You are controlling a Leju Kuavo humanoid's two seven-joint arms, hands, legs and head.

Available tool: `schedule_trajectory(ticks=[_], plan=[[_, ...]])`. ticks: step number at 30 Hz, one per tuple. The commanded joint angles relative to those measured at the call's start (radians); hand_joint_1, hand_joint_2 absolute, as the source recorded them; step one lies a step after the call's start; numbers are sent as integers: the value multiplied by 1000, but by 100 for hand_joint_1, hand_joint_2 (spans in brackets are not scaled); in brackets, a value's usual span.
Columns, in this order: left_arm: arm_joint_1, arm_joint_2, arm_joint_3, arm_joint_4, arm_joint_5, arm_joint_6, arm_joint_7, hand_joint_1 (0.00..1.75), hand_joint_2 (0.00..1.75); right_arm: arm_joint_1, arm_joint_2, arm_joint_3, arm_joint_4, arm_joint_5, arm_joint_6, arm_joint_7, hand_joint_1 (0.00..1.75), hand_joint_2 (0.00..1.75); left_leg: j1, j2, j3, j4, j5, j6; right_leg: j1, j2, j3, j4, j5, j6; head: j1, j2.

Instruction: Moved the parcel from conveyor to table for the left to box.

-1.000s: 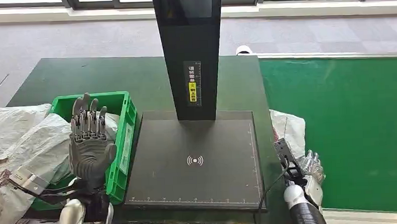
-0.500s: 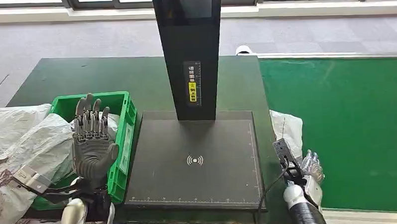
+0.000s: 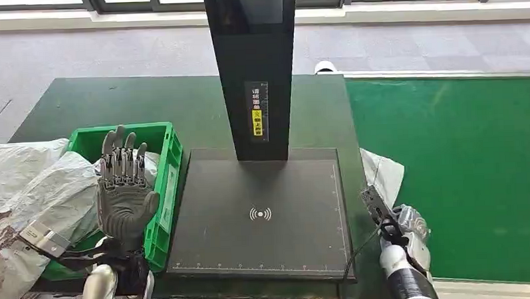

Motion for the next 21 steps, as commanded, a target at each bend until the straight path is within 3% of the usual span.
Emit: schedule_trajectory(ticks=[1, 13, 17, 21], plan=[[-33, 25, -8, 37, 0, 10, 1, 0, 175, -26, -29, 45, 86, -2, 7, 0, 175, 175, 0, -1, 1, -1, 0, 0, 0, 0, 1, -1, 0, 0, 0, 0], [-29, 28, -12, 40, 1, 14, 2, 0, 175, -15, -28, 51, 71, -1, -8, -6, 175, 175, 0, -1, 0, -1, 1, 1, 0, 0, 1, -2, 1, 0, 0, 0], [-3, 24, -11, 10, 4, 34, 0, 0, 175, 12, -9, 57, -41, -3, -161, -95, 175, 175, 0, -1, 0, -2, 1, 1, 0, 0, 1, -2, 1, 0, 0, 0], [12, 18, -13, -9, 8, 47, -5, 0, 175, 79, 27, 78, -268, -53, -333, -279, 175, 175, 0, 1, -2, 0, 0, 0, -1, 1, -2, 0, 0, 0, 0, 0]])
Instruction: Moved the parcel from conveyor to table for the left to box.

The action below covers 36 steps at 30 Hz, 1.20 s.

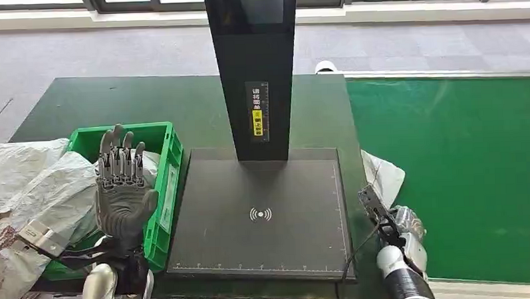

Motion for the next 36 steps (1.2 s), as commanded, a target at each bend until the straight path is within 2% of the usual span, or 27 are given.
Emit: schedule_trajectory(ticks=[1, 3, 8, 10, 14, 18, 20, 21, 22, 27, 28, 29, 31, 36], plan=[[11, 16, -17, -2, 6, 27, -8, 0, 175, 94, 45, 77, -351, -123, -282, -309, 175, 175, 0, 2, -1, -1, 0, 1, 0, 3, -2, 0, 0, 0, 0, 0], [7, 16, -22, 4, 7, 26, -11, 0, 175, 118, 74, 45, -451, -150, -289, -395, 175, 175, -1, 0, -3, 0, 0, 0, -1, 1, -3, 1, 0, 0, 0, 0], [-24, 17, -41, 34, 7, 22, -16, 0, 175, 153, 233, -149, -678, -154, -289, -688, 175, 175, -1, -2, -6, 0, 0, 1, -1, 0, -7, 2, -1, 0, 0, 0], [-40, 16, -46, 47, 8, 20, -15, 0, 175, 162, 241, -161, -733, -198, -289, -743, 175, 175, -1, -2, -7, 0, 0, 1, -1, -1, -8, 2, -1, 0, 0, 0], [-51, 15, -49, 55, 7, 20, -15, 0, 175, 170, 241, -158, -775, -211, -289, -749, 175, 175, 0, -3, -4, -1, 2, 1, 0, -1, -5, -1, -1, 0, 0, 0], [-71, 17, -53, 71, 8, 13, -13, 0, 175, 199, 241, -149, -923, -251, -289, -749, 175, 175, -1, -2, -6, 0, 2, 1, -1, -1, -7, 1, 0, 0, 0, 0], [-81, 19, -54, 82, 8, 9, -13, 0, 175, 229, 241, -93, -1004, -291, -289, -749, 175, 175, -1, -3, -6, 0, 2, 1, -1, -2, -7, 1, -1, 0, 0, 0], [-83, 20, -53, 85, 8, 9, -13, 0, 175, 195, 230, -59, -960, -300, -289, -749, 175, 175, -1, -2, -6, 0, 2, 1, -2, -1, -8, 1, 0, 0, 0, 0], [-84, 21, -52, 86, 9, 8, -14, 0, 175, 247, 241, 0, -997, -306, -289, -749, 175, 175, -1, -3, -5, 0, 2, 1, -1, -2, -6, 0, 0, 0, 0, 0], [-84, 21, -52, 86, 9, 8, -14, 0, 175, 247, 241, 0, -997, -306, -289, -749, 175, 175, -1, 1, -4, -1, 1, 1, -1, 2, -6, 0, 1, 0, 0, 0], [-84, 30, -51, 89, 8, 4, -17, 0, 175, 287, 140, 125, -943, -431, -163, -749, 175, 175, -1, 1, -2, -2, 2, 0, -1, 2, -4, -2, 1, 0, 0, 0], [-90, 37, -46, 101, 9, -2, -22, 0, 175, 291, 115, 253, -929, -460, 38, -744, 175, 175, -1, 0, -3, -1, 1, 0, -1, 1, -5, -1, 1, 0, 0, 0], [-98, 40, -35, 116, 12, -17, -27, 0, 175, 298, 82, 333, -918, -477, 94, -713, 175, 175, 0, 4, -1, -2, 1, 1, 0, 4, -4, -2, 2, 0, 0, 0], [-100, 40, -35, 120, 12, -18, -28, 0, 175, 303, 79, 336, -913, -477, 92, -716, 175, 175, 0, 5, -1, -3, 2, 0, 0, 6, -4, -3, 2, 0, 0, 0]])
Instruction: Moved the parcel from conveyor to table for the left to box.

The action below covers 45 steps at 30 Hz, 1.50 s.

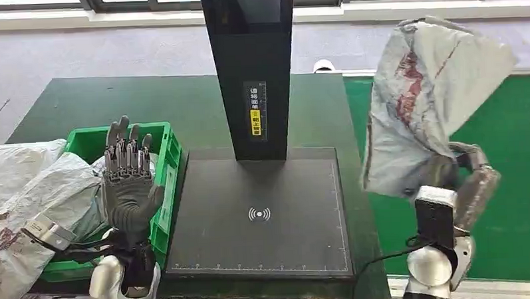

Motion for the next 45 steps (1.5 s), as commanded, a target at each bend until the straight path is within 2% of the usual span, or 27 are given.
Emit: schedule_trajectory(ticks=[1, 10, 11, 12, 26, 28, 45], plan=[[-50, 38, 9, 87, 2, -12, -6, 0, 175, 45, -106, 254, 36, -33, 60, 20, 175, 175, 0, -2, 1, -2, 1, 0, 0, -2, 2, -2, 0, 0, 0, 0], [-50, 38, 9, 87, 2, -12, -6, 0, 175, 45, -106, 254, 36, -33, 60, 20, 175, 175, 0, -2, 1, -2, 1, 1, 0, -1, 2, -2, 0, 0, 0, 0], [-45, 42, 6, 86, 2, -15, -6, 0, 175, 44, -157, 305, 38, -54, 192, 33, 175, 175, 0, -2, 1, -1, 0, 1, 0, -1, 2, -2, 0, 0, 0, 0], [-39, 46, 7, 86, 4, -21, -10, 0, 175, 48, -154, 311, 50, -50, 199, 33, 175, 175, 1, -1, 2, -2, 1, 1, 0, 0, 3, -3, 1, 0, 0, 0], [-29, 45, 12, 77, 6, -32, -12, 0, 175, 29, -157, 311, 81, -39, 221, 44, 175, 175, 0, 0, 1, -1, 0, 1, 0, 1, 2, -2, 1, 0, 0, 0], [-30, 44, 14, 78, 6, -38, -12, 0, 175, 29, -164, 321, 88, -30, 256, 53, 175, 175, 0, 0, 2, -2, 0, 1, 0, 1, 3, -2, 1, 0, 0, 0], [-30, 44, 14, 78, 6, -38, -12, 0, 175, 29, -164, 321, 88, -30, 256, 53, 175, 175, 0, 0, 2, -2, 0, 1, 0, 1, 3, -2, 1, 0, 0, 0]])
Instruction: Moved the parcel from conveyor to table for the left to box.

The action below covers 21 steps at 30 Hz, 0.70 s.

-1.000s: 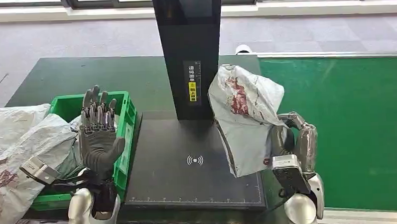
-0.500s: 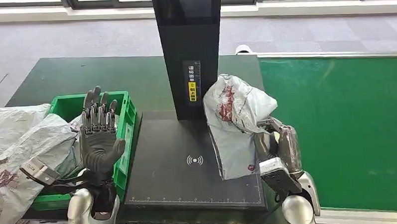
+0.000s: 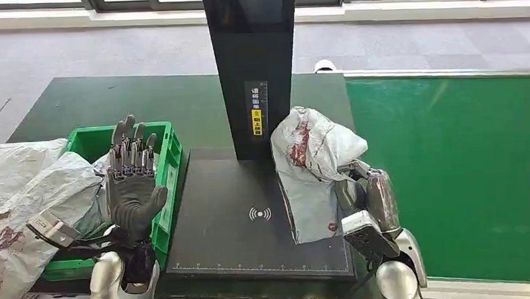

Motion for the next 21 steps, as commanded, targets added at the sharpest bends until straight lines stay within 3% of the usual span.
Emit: schedule_trajectory(ticks=[1, 8, 9, 13, 21], plan=[[-14, 21, 14, 43, 1, -4, 1, 0, 175, -31, -41, 42, 54, -1, 2, 4, 175, 175, 0, 1, 2, -2, 0, 0, 0, 2, 2, -2, 1, 0, 0, 0], [-14, 21, 14, 43, 1, -4, 1, 0, 175, -31, -41, 42, 54, -1, 2, 4, 175, 175, 0, 1, 2, -2, 0, 0, 0, 2, 2, -2, 1, 0, 0, 0], [-6, 20, 21, 37, -8, -3, -3, 0, 175, -77, -88, 117, 154, 148, 160, 164, 175, 175, 0, 1, 2, -1, 0, 0, 0, 1, 2, -1, 0, 0, 0, 0], [-2, 20, 30, 36, -13, -16, -5, 0, 175, -140, -62, 119, 329, 186, 127, 107, 175, 175, 1, 6, 4, -3, 0, 0, 1, 6, 4, -5, 3, 0, 0, 0], [-16, 18, 31, 55, -45, -16, -11, 0, 175, -160, -74, 126, 387, 206, 168, 115, 175, 175, 0, 1, 2, -2, 1, 1, 1, 1, 2, -2, 1, 0, 0, 0]])
